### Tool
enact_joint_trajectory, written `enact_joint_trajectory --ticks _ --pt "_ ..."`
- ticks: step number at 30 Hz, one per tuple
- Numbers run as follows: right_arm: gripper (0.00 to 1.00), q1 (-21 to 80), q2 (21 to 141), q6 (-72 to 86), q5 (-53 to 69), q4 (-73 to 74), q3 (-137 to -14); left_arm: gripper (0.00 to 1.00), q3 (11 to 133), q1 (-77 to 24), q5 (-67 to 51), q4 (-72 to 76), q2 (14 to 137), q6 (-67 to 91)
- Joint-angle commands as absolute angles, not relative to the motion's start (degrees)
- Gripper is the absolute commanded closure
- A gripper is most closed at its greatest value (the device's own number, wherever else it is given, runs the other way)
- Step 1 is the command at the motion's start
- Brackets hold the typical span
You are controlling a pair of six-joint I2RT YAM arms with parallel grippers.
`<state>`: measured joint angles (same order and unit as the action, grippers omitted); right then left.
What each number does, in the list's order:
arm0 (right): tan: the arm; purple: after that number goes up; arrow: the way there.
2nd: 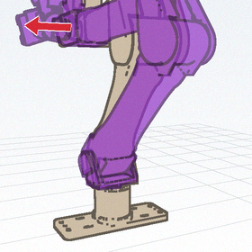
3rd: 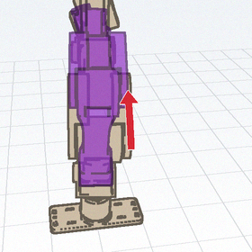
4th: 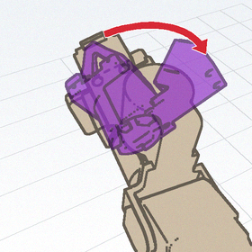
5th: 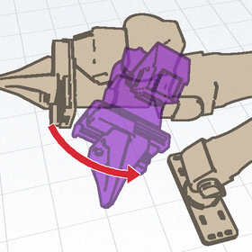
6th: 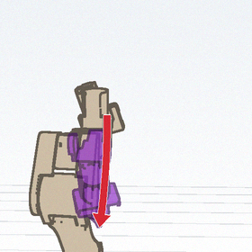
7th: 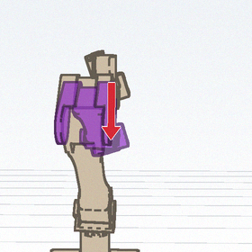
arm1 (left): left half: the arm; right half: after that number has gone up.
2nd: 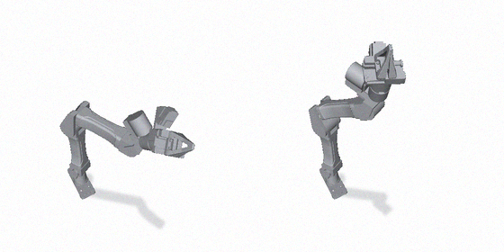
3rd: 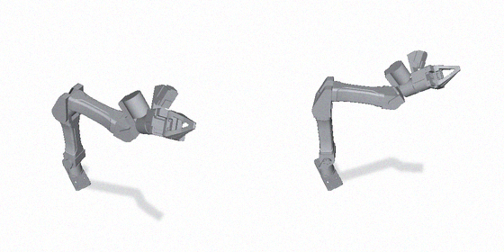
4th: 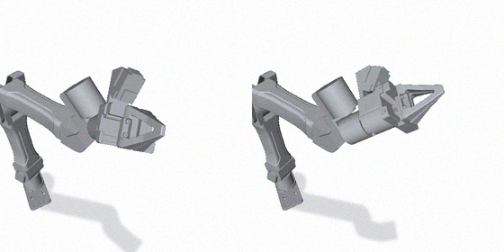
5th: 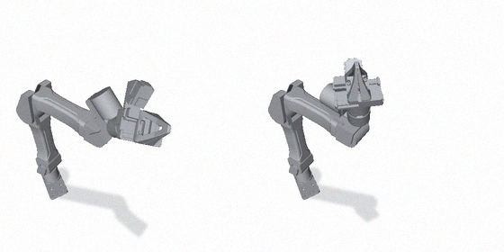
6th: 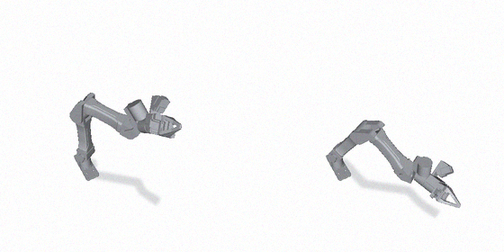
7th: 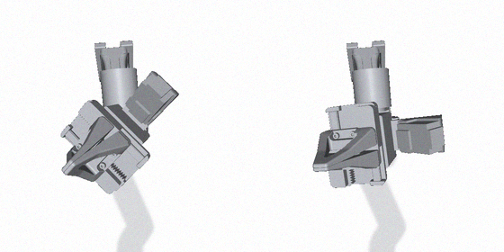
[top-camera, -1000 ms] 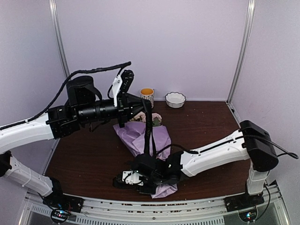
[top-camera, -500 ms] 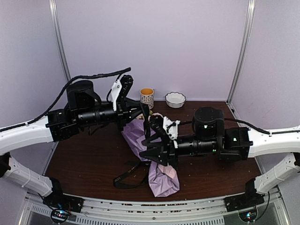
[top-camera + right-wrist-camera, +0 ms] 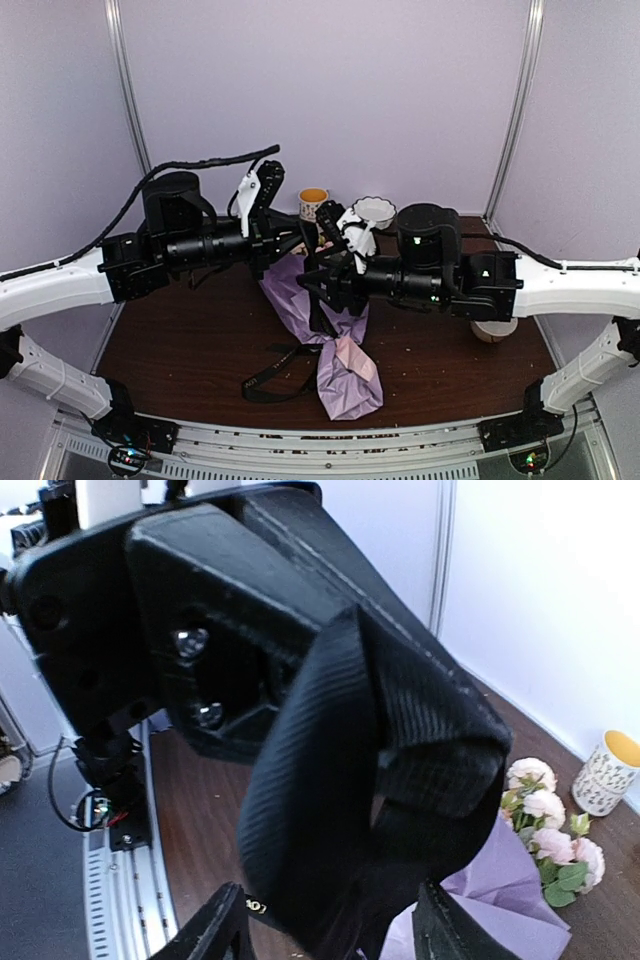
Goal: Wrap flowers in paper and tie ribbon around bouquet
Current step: Pass from the left arm to the right
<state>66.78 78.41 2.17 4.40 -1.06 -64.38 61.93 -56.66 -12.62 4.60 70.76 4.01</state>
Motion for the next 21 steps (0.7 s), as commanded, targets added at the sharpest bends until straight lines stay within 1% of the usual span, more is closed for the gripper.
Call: enact_joint_trajectory --ticks 1,2,4,5,6,7,8,9,10,11,12,14,16,17,19,21 --pt "0.59 66.53 80.55 4.25 -4.73 0.84 -67.27 1.00 61.93 -56.27 -12.94 7.16 70.29 3.43" --pt "0.72 66.41 80.63 4.75 -5.64 0.57 -67.23 1.00 61.76 -56.25 -12.92 7.06 70.09 3.40" --pt "0.94 65.82 80.33 5.99 -6.79 0.04 -66.76 1.00 61.82 -56.10 -13.01 6.00 70.16 3.34" --pt "1.00 65.35 79.95 6.74 -7.02 -0.21 -66.37 1.00 62.05 -55.96 -13.08 5.07 70.25 3.34" --pt "1.00 64.59 79.56 7.76 -7.35 -0.27 -65.85 1.00 62.39 -55.76 -13.06 3.65 70.30 3.43" --pt "1.00 63.70 78.96 8.79 -7.83 -0.07 -65.37 0.82 62.70 -55.52 -12.83 1.62 70.43 3.55" --pt "1.00 62.66 78.46 10.02 -8.36 0.30 -64.62 0.57 63.04 -55.24 -12.51 -0.71 70.55 3.64" --pt "1.00 61.39 77.88 11.33 -8.87 0.83 -63.73 0.41 63.23 -55.12 -11.72 -3.38 70.69 3.73" --pt "1.00 60.06 77.22 12.79 -9.41 1.43 -62.67 0.32 63.51 -55.11 -10.42 -6.71 70.85 4.05" --pt "1.00 58.71 76.66 14.20 -10.13 2.30 -61.35 0.27 63.63 -55.11 -8.62 -9.94 71.03 4.47" --pt "1.00 57.40 76.04 15.73 -11.13 3.15 -60.05 0.24 63.59 -55.11 -6.44 -14.72 71.35 5.39" --pt "0.99 54.74 75.29 19.60 -12.49 4.51 -57.10 0.23 62.74 -55.06 -1.47 -21.47 72.31 8.64" --pt "0.87 51.95 75.22 23.45 -13.41 6.11 -54.01 0.20 59.63 -55.02 -0.50 -25.31 73.31 12.17" --pt "0.83 50.88 75.32 25.43 -13.93 7.19 -52.85 0.20 57.55 -55.02 -0.57 -25.98 73.83 14.40" --pt "0.78 48.84 75.01 29.55 -15.30 9.15 -50.35 0.18 52.86 -55.02 -1.32 -26.38 75.14 19.41" --pt "0.77 46.61 73.63 32.97 -15.74 8.53 -46.22 0.16 48.83 -55.03 -1.72 -26.19 76.12 23.02"
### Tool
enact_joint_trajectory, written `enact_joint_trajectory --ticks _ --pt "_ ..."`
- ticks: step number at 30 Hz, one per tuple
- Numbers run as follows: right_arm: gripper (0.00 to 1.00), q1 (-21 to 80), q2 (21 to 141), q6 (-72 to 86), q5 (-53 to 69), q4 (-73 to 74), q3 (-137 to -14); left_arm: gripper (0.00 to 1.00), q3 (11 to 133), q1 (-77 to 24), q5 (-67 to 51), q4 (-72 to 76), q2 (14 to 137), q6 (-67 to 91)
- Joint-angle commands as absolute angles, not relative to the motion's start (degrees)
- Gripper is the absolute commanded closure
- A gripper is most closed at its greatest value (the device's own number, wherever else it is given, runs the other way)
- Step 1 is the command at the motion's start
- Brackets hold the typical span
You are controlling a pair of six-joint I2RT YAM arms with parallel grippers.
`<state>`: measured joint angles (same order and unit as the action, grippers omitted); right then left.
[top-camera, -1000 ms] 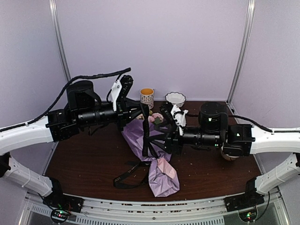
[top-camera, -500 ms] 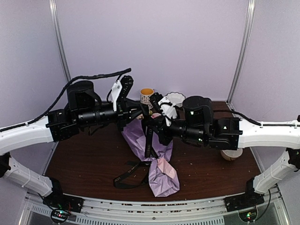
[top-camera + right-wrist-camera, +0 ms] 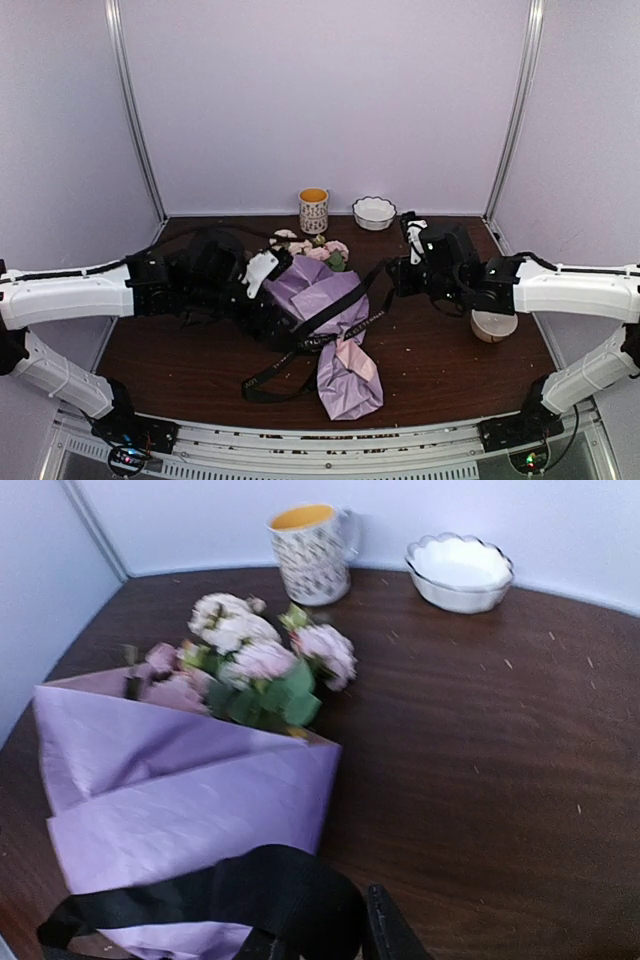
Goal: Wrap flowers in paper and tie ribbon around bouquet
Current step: Place the half-tied ribbon in the folded bouquet.
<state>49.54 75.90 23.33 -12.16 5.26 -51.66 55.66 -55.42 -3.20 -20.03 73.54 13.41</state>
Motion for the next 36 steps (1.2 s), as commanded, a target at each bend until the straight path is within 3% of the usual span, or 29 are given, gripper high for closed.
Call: enact_joint_trajectory --ticks 1,5,11,14,21,33,34,36 --pt "0.76 45.27 72.44 34.37 -15.62 6.99 -43.68 0.14 47.17 -55.02 -1.75 -25.85 76.61 24.25" --pt "0.70 40.19 68.25 38.26 -14.98 2.27 -36.02 0.14 44.37 -55.02 -2.85 -27.25 81.26 25.92" --pt "0.57 38.08 64.98 36.36 -16.94 5.19 -35.72 0.20 43.38 -55.37 -7.58 -31.31 86.82 26.46" --pt "0.56 37.97 63.99 34.20 -17.79 6.74 -37.21 0.39 41.21 -55.44 -11.98 -29.27 86.87 27.03" --pt "0.56 37.97 63.30 31.11 -16.61 9.12 -40.25 1.00 39.93 -56.34 -15.98 -29.18 87.96 26.81" --pt "0.57 39.20 63.59 29.47 -11.21 11.12 -43.45 1.00 43.32 -56.34 -10.18 -32.21 78.02 25.70" --pt "0.57 39.49 63.63 29.33 -11.43 11.38 -43.73 0.96 43.93 -56.63 -10.27 -33.67 78.60 25.56" --pt "0.57 39.99 63.79 29.01 -11.60 11.77 -44.15 0.75 44.85 -59.05 -9.39 -36.05 78.65 24.27"
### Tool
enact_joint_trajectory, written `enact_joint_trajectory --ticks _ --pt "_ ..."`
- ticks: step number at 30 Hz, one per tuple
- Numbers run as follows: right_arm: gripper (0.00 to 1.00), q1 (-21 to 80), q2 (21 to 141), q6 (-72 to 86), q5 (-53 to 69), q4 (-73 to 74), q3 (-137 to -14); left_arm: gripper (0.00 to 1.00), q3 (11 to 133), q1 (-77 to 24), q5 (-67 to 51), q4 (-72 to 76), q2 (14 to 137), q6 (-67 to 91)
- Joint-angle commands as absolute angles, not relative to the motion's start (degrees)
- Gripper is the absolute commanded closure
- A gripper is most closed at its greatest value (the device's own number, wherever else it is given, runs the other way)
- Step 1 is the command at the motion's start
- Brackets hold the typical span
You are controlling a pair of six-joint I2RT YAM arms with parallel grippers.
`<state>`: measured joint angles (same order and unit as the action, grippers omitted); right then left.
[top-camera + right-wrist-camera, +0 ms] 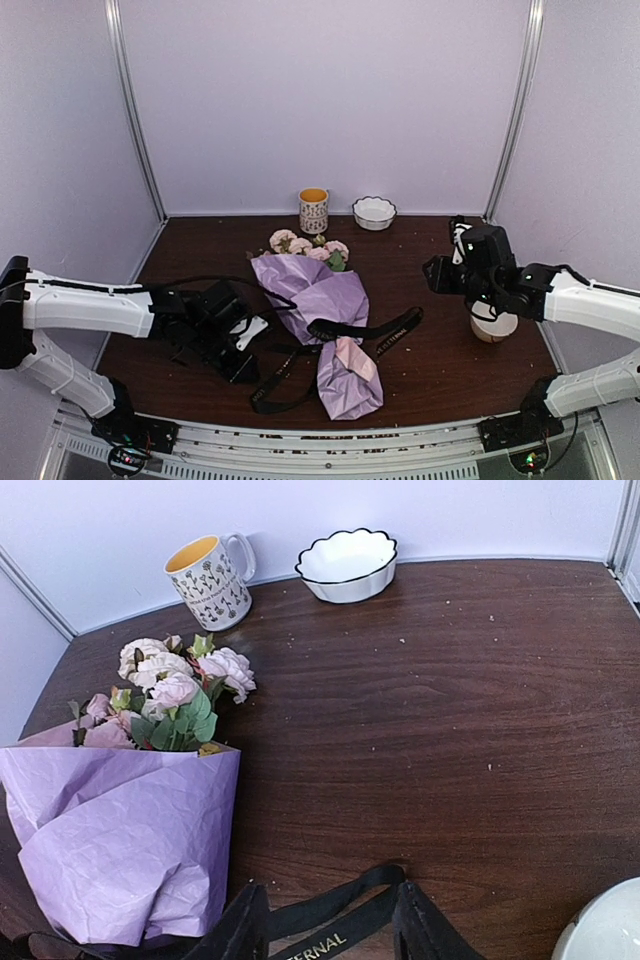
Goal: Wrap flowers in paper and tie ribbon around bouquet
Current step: Place the half-tied ribbon in the folded bouquet, then pick up the left side of the half-tied ribbon at the center of the board, then pass from the left arm to the right
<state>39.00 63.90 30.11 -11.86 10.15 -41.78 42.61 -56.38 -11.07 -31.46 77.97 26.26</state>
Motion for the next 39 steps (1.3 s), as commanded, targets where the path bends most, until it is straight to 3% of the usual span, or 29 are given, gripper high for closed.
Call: enact_joint_trajectory --ticks 1,3,5,8,11,14,16,18,19,24,27,31,34,39 --pt "0.57 40.19 63.93 28.88 -11.67 11.90 -44.25 0.63 45.19 -60.61 -8.61 -37.10 78.25 23.76" --pt "0.57 40.61 64.34 28.72 -11.73 12.05 -44.53 0.41 45.25 -61.84 -8.60 -38.95 77.92 24.38" --pt "0.57 40.97 64.96 28.65 -11.65 12.04 -44.80 0.28 44.60 -61.87 -8.72 -39.98 78.98 25.68" --pt "0.57 41.71 66.07 28.59 -11.60 11.91 -45.11 0.22 43.88 -62.30 -10.44 -38.81 82.42 26.01" --pt "0.57 42.16 67.05 28.33 -11.50 12.03 -45.58 0.22 44.47 -63.63 -10.14 -36.06 86.53 25.63" --pt "0.57 42.51 67.45 28.05 -11.47 12.57 -46.08 0.34 45.69 -63.89 -7.49 -35.01 89.16 25.17" --pt "0.57 42.62 67.42 27.84 -11.46 12.89 -46.18 0.61 45.81 -63.90 -6.54 -33.57 89.27 24.89" --pt "0.57 42.63 67.26 27.78 -11.66 13.08 -46.08 0.95 45.56 -63.90 -6.34 -32.58 88.42 24.46" --pt "0.57 42.69 67.09 27.72 -11.73 13.17 -46.11 1.00 45.41 -63.90 -5.73 -32.53 87.48 24.33" --pt "0.56 42.72 66.53 26.65 -8.45 11.55 -45.91 1.00 47.00 -63.90 6.68 -37.16 77.66 23.09" --pt "0.56 42.69 64.74 25.33 4.82 0.15 -43.10 1.00 48.83 -63.90 11.50 -36.71 68.24 18.85" --pt "0.60 43.88 64.50 27.14 20.07 -15.23 -42.20 1.00 48.50 -63.90 6.81 -26.92 55.78 11.00" --pt "0.61 50.41 66.83 18.03 17.71 -9.63 -47.52 1.00 48.83 -63.90 0.28 -20.46 50.18 6.06" --pt "0.58 60.61 75.31 6.14 17.14 -5.62 -56.01 1.00 48.72 -63.90 -1.66 -18.45 50.93 3.33"
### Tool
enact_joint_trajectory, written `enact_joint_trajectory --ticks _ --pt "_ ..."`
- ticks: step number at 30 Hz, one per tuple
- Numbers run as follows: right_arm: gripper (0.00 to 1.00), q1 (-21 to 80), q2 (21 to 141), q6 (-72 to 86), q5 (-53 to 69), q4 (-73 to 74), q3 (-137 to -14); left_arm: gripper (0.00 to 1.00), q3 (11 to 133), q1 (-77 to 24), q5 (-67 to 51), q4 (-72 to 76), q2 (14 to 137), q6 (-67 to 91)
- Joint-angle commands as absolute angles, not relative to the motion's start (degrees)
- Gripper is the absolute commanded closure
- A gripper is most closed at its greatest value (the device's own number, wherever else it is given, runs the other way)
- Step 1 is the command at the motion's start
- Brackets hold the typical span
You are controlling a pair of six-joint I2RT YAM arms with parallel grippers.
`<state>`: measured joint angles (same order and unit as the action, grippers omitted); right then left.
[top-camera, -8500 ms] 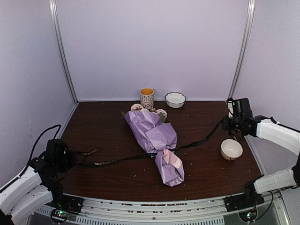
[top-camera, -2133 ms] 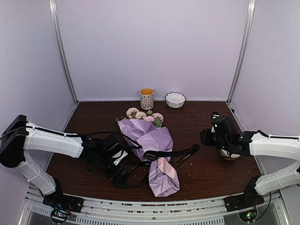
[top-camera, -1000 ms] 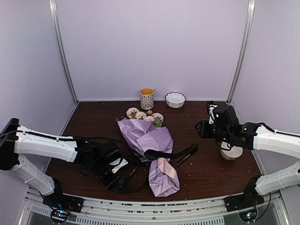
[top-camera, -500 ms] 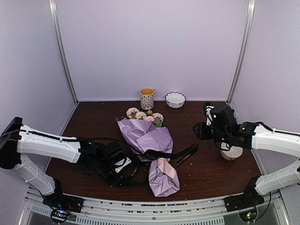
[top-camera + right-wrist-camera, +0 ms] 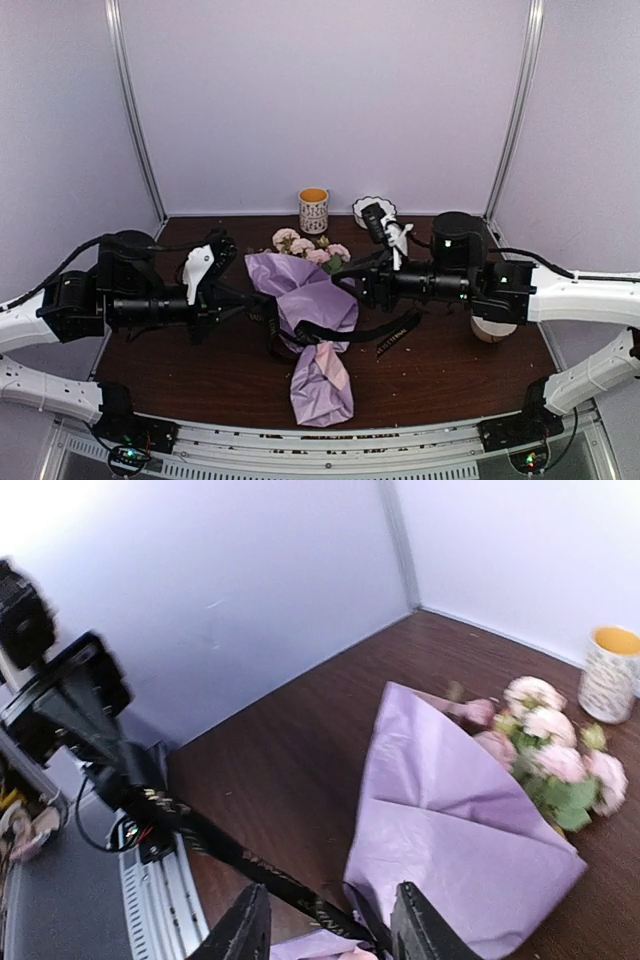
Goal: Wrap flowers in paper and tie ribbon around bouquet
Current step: Pass from the left arm to the right
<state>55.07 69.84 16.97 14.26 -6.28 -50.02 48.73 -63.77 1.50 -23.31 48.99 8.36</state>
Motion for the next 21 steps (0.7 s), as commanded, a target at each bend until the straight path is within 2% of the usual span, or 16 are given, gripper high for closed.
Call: enact_joint_trajectory --ticks 1,5,12,16,21 --pt "0.58 61.72 77.36 5.07 17.02 -4.23 -57.85 1.00 48.55 -63.90 -1.80 -18.15 51.42 3.26" --pt "0.58 63.46 85.73 3.70 19.28 -0.50 -64.66 1.00 48.65 -63.90 -2.20 -16.82 52.46 3.77" --pt "0.55 64.44 91.81 6.14 26.06 -4.55 -66.31 1.00 45.98 -63.85 0.48 -12.71 51.16 5.51" --pt "0.54 65.32 93.44 6.68 24.90 -6.77 -66.91 1.00 45.88 -63.90 -0.04 -12.86 51.46 5.54" --pt "0.57 65.44 96.34 7.29 21.30 -6.86 -69.63 1.00 45.83 -63.90 -1.33 -11.98 50.69 5.46"
